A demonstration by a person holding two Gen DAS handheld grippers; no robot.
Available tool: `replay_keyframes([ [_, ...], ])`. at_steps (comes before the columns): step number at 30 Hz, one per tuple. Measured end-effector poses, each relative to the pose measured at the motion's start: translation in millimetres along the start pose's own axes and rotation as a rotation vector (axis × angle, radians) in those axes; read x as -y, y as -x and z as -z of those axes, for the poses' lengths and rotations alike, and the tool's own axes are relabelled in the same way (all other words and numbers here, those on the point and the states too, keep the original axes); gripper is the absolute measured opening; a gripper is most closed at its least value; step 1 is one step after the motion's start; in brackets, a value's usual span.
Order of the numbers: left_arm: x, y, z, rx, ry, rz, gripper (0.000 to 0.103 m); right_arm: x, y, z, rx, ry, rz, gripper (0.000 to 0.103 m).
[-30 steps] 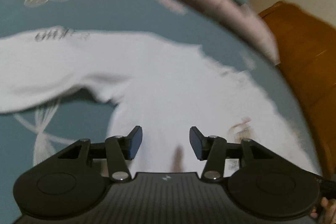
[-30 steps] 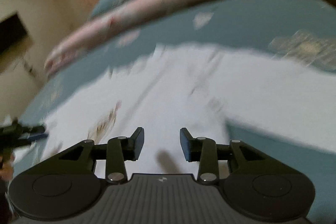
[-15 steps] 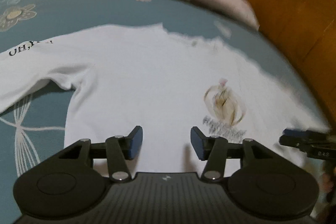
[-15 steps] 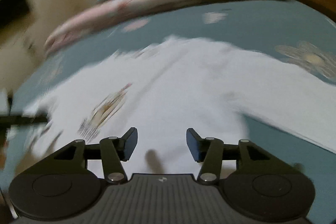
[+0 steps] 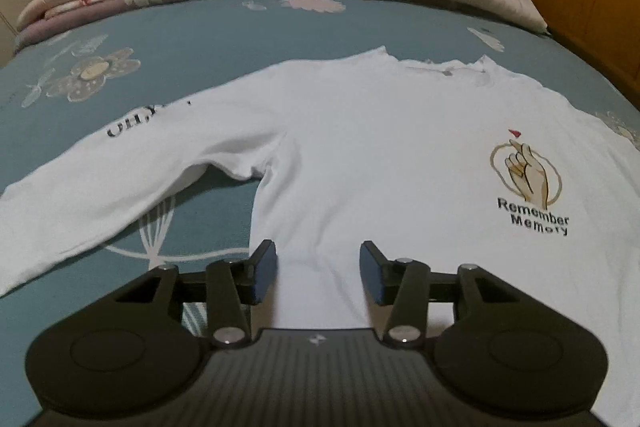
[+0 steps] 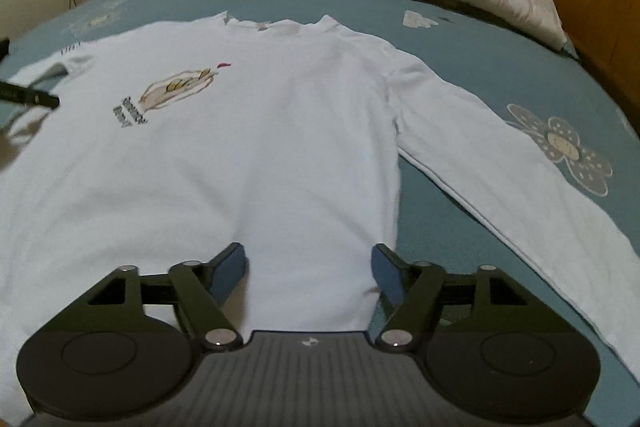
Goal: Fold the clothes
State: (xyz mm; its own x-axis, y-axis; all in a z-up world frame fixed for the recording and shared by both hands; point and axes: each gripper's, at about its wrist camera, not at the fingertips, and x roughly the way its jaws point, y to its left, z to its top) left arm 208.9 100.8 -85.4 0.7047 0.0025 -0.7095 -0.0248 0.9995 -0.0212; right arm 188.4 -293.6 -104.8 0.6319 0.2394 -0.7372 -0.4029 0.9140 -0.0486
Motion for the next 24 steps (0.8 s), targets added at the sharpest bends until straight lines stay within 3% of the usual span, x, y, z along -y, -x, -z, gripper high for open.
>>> replay_keyframes([
  [4,21.3,11.7,1.9,0.042,-0.055,0.129,0.056,-3.5,-5.5,2.4,0.007,0.004,-0.063,0.103],
  [7,41.8,12.3,8.5,0.039,-0.150,0.202,0.064,-11.9,-5.4,3.6,0.013,0.033,-0.041,0.103],
  [12,65.9,20.6,11.1,0.037,-0.223,0.195,0.063,-17.6,9.6,-8.6,0.038,0.014,-0.005,0.103],
  [16,94.9,51.8,12.2,0.085,-0.255,0.214,0.072,-48.2,34.8,-22.7,0.108,0.057,-0.069,0.103],
  [21,98.9,79.6,63.6,0.081,-0.245,0.209,0.072,-87.8,43.4,10.2,0.107,-0.014,-0.123,0.103],
  [24,88.6,82.8,94.7,0.073,-0.255,0.151,0.072,-98.3,36.8,39.7,0.061,0.004,-0.090,0.103],
])
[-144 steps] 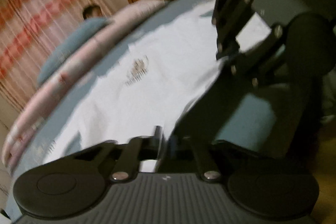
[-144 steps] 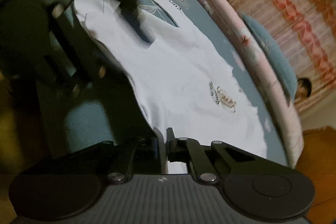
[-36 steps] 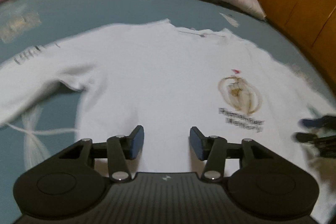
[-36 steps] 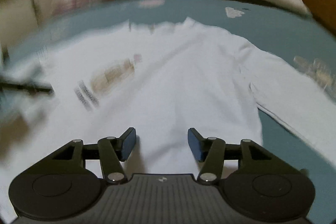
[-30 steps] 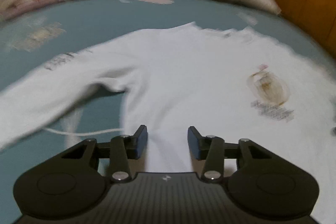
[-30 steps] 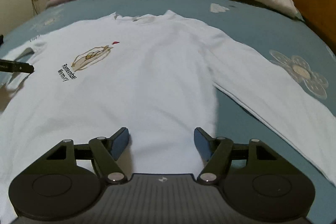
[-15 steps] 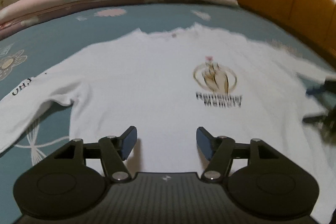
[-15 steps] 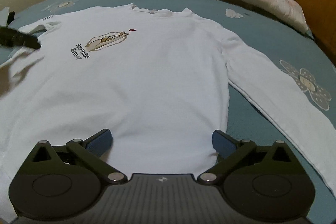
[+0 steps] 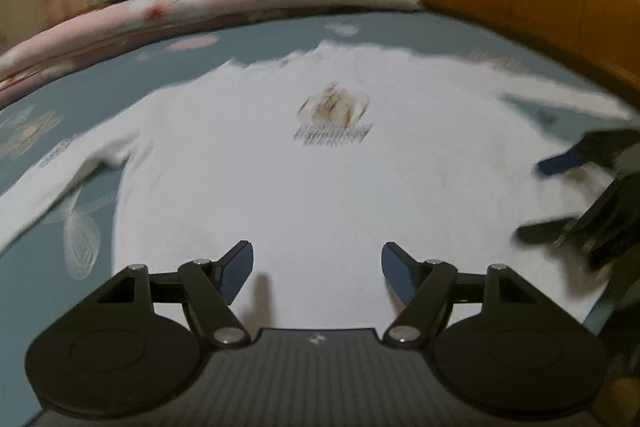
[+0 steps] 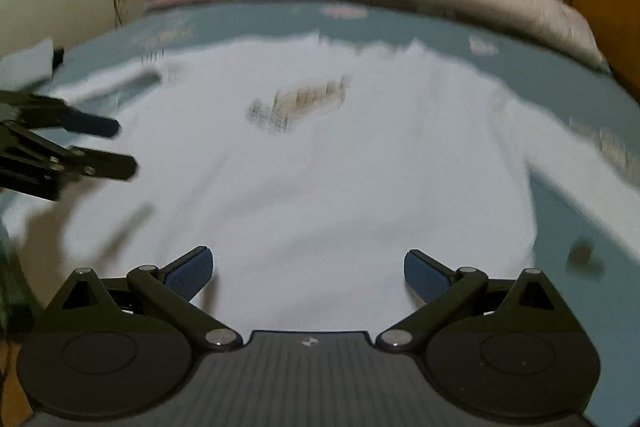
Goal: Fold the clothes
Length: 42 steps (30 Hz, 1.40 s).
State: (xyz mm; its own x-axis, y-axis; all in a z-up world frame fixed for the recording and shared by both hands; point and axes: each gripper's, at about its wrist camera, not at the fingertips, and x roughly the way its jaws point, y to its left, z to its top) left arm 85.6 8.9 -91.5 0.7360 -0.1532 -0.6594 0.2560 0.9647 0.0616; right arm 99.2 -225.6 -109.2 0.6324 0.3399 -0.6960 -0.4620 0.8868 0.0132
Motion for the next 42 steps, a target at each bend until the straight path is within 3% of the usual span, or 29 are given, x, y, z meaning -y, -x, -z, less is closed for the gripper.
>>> replay_keyframes([
  [4,-25.4,19.9,35.7,0.023,0.068,-0.029,0.077,17.1,20.6,21.5,0.010,-0.030,0.017,0.103],
  [6,-35.5,30.1,39.4,-0.022,0.099,-0.073,0.077,31.3,34.4,30.3,-0.008,-0.078,0.011,0.103],
  [9,-51.9,37.1,36.8,-0.072,0.167,-0.109,0.077,39.9,47.9,35.8,-0.039,-0.092,0.042,0.103],
  [10,-53.3,41.1,33.1,-0.086,0.185,-0.128,0.072,40.2,51.2,35.3,-0.048,-0.096,0.052,0.103],
  [12,-43.6,49.9,20.7,-0.040,0.165,-0.149,0.073,34.5,57.4,29.4,-0.026,-0.125,0.061,0.103],
  [16,-5.2,53.4,9.9,0.031,0.060,-0.067,0.076,10.9,58.0,16.6,0.050,-0.126,0.000,0.103],
  [20,27.5,29.6,20.7,-0.002,-0.027,-0.070,0.076,-19.5,29.3,14.5,0.060,-0.051,-0.032,0.103],
  [21,24.5,30.4,27.4,-0.003,-0.012,-0.069,0.078,-23.7,22.6,17.0,0.040,-0.043,-0.022,0.103],
  [24,9.8,35.2,46.6,-0.013,0.066,-0.057,0.084,-30.1,29.2,37.3,0.086,0.022,0.013,0.103],
  [29,-19.8,52.4,63.5,-0.028,0.163,-0.069,0.090,-18.1,42.1,59.8,0.147,-0.018,-0.001,0.103],
  [33,-28.6,64.2,42.8,0.043,0.164,-0.076,0.089,-20.2,38.2,64.4,0.205,-0.028,0.017,0.103],
  [38,-38.7,31.8,-11.7,0.083,0.156,-0.064,0.089,-23.5,35.2,57.5,0.201,-0.042,0.047,0.103],
  [42,-65.0,-21.3,-24.7,0.008,0.311,0.021,0.089,-22.4,34.7,58.4,0.205,-0.038,0.044,0.103],
])
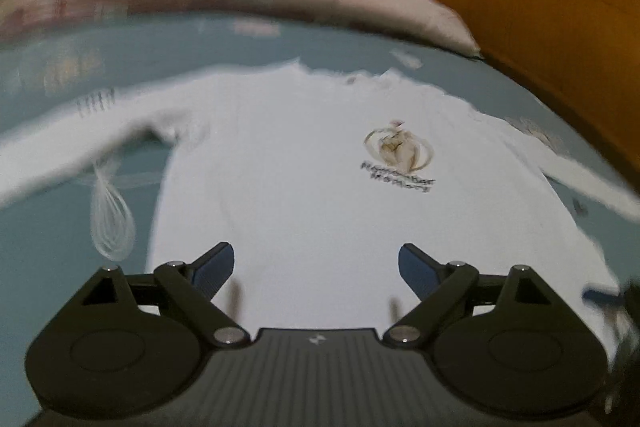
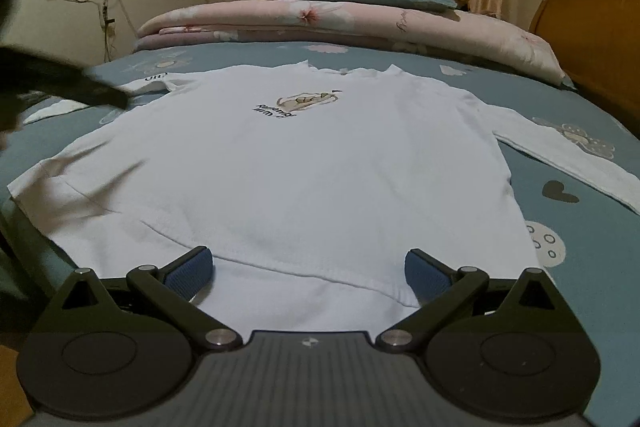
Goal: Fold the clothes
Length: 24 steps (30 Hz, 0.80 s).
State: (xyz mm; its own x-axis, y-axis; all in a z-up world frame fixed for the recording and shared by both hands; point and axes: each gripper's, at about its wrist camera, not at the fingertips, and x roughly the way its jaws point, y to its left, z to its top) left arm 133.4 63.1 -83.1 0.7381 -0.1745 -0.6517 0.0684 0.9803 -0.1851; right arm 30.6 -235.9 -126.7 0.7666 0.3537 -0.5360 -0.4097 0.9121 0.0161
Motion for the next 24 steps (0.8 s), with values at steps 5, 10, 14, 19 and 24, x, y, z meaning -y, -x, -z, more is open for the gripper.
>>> replay_keyframes([
  [5,-29.9,-0.9,17.7,0.017,0.055,-0.026,0.089,1.9,-0.1,-0.3,-0.006,0.010,-0.011,0.103],
  [10,-38.8,12.7,14.2,0.018,0.026,-0.062,0.088,2.5,-1.4,-2.3,-0.015,0.015,-0.012,0.103],
  [14,-28.3,6.4,-12.2,0.049,0.006,0.013,0.089,1.2,-1.1,-2.5,-0.020,0.018,-0.010,0.103],
  [19,-18.2,-44.2,-35.9,-0.028,0.039,0.026,0.090,1.7,-0.3,-1.0,-0.017,0.020,-0.014,0.103],
  [24,-14.9,-52.4,-30.8,-0.041,-0.021,-0.249,0.089,3.6,0.3,0.0,-0.012,0.021,-0.020,0.103],
])
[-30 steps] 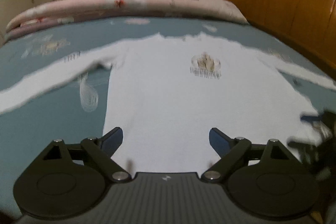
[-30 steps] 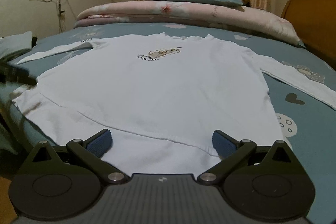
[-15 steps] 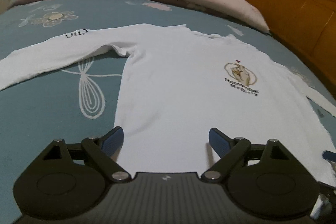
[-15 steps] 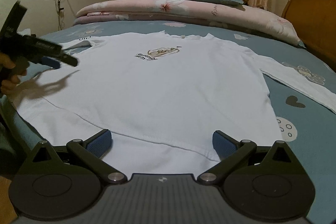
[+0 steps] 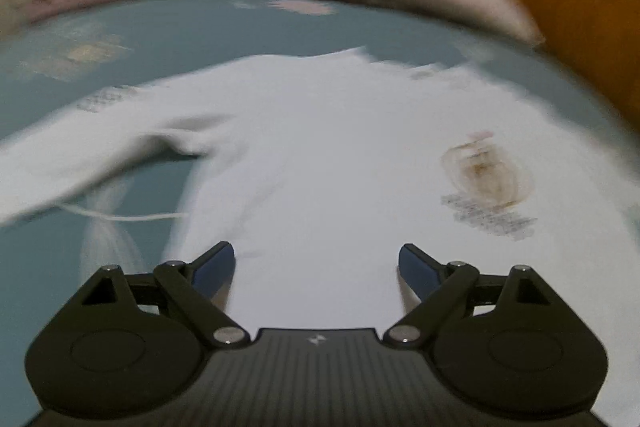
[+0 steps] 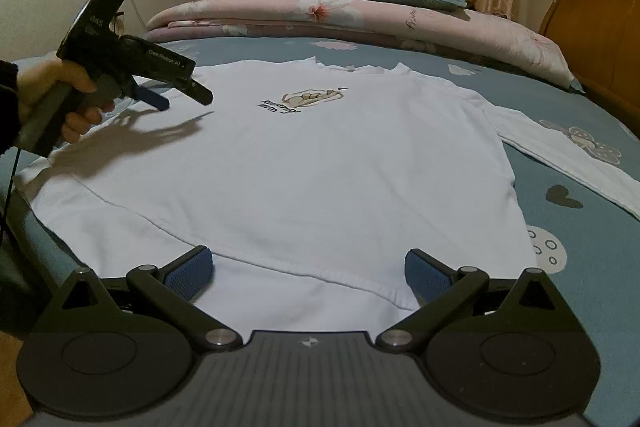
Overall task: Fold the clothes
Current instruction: 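Move the right gripper over the sleeve beside the shirt body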
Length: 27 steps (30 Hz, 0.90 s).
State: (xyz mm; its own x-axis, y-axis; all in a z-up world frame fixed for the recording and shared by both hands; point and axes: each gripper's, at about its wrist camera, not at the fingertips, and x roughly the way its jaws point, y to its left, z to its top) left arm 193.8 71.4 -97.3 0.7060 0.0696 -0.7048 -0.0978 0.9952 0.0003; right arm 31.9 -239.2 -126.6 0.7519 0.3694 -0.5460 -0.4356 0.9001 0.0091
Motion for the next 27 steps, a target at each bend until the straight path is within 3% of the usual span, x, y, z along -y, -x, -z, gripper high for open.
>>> replay_keyframes([
  [4,-4.4,15.9,5.2,0.024,0.036,0.037,0.089,1.2,-0.1,1.1,0.006,-0.013,0.002,0.103],
  [7,9.5,24.4,0.4,0.043,0.052,0.200,0.091,-0.5,-0.3,0.9,0.009,-0.013,0.012,0.103],
  [10,33.5,19.8,-4.4,0.040,-0.053,0.282,0.092,-1.3,-0.2,-1.3,0.002,-0.012,0.018,0.103],
  [13,47.0,-4.3,-3.2,-0.014,-0.131,0.271,0.093,2.3,3.9,-9.7,-0.031,-0.032,0.033,0.103],
  [17,49.3,-11.5,3.2,0.026,-0.193,0.281,0.099,29.0,14.7,-42.9,-0.042,-0.130,0.051,0.103],
  [19,48.4,-10.6,0.6,0.009,-0.200,0.287,0.099,48.9,13.8,-68.3,-0.032,-0.163,0.064,0.103],
  [23,36.5,-9.0,0.7,0.012,-0.171,0.340,0.099,107.0,-14.2,-121.0,-0.003,-0.323,0.039,0.103],
  [27,35.6,-11.3,-0.6,0.022,-0.179,0.341,0.100,181.0,-60.9,-131.5,-0.005,-0.657,-0.004,0.098],
])
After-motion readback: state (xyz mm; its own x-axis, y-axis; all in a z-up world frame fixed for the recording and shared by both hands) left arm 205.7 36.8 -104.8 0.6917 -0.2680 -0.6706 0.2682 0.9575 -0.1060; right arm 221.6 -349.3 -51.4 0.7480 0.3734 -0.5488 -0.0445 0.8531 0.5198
